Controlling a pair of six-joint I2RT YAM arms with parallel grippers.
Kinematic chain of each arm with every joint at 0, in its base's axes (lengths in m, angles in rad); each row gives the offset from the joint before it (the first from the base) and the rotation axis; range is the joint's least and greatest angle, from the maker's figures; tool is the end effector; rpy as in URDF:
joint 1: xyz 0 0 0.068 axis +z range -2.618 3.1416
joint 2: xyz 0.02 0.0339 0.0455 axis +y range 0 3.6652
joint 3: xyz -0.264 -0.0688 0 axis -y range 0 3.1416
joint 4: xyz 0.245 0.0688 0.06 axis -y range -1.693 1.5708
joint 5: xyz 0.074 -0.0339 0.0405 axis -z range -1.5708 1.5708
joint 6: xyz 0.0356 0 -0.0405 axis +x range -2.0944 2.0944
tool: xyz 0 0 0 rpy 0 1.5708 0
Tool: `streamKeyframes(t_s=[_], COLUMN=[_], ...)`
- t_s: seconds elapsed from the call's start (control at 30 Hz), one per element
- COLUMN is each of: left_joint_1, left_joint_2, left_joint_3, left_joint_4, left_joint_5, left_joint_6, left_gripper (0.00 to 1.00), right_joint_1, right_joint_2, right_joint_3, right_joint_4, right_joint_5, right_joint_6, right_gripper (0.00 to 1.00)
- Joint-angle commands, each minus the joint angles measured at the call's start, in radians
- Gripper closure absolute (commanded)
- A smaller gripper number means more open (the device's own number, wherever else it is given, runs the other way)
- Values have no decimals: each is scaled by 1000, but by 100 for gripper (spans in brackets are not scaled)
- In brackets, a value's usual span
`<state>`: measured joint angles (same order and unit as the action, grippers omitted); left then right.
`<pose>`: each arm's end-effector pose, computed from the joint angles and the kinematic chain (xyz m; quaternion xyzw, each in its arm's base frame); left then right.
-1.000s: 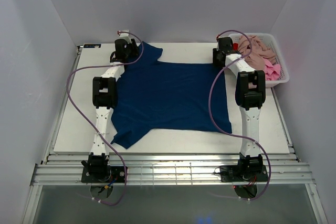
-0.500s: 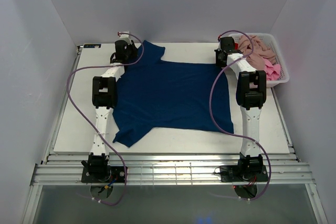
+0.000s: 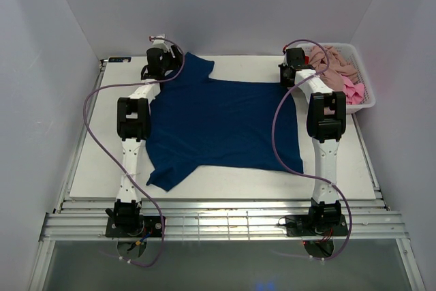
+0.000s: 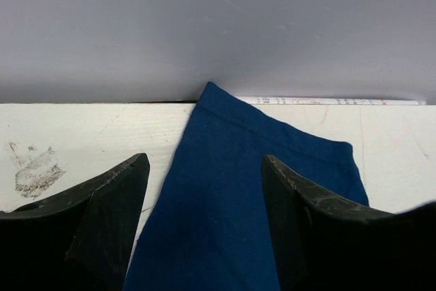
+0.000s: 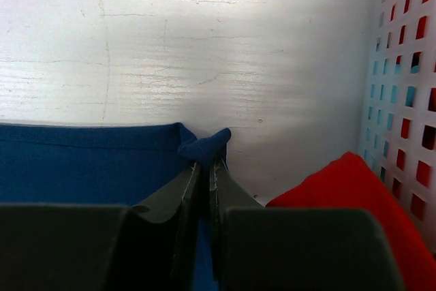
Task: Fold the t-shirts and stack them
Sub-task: Grap the side of the flattened tshirt furthest away from the robot with both arms
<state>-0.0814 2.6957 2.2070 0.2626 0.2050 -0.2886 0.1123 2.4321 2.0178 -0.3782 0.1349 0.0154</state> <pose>0.6062 -0.0567 0.1409 -0.0171 0.7807 -0.1927 0.5943 0.5425 0.0564 0.1640 -0.0192 0.9233 -0.0381 0.3817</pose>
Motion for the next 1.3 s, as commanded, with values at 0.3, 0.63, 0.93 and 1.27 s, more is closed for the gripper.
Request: streamKeyframes(t_s=[0.3, 0.63, 0.93, 1.27], left_joint_1=[-11, -20, -24, -27], left_joint_2=[-74, 3, 35, 39], left_joint_3=[0, 100, 103, 80], left_joint_4=[-80, -117, -123, -126], left_joint_5=[24, 16, -10, -19], left_joint_6=[3, 14, 26, 40], left_gripper=[30, 31, 32, 33], right_joint_1=[-3, -2, -3, -3], right_joint_2=[-21, -22, -19, -18], right_joint_3=[-54, -68, -73, -73], right_joint_4=[-42, -37, -41, -41], right_joint_5=[-20, -23, -21, -24], right_joint_6=[-9, -6, -9, -11], right_gripper=[89, 89, 89, 89])
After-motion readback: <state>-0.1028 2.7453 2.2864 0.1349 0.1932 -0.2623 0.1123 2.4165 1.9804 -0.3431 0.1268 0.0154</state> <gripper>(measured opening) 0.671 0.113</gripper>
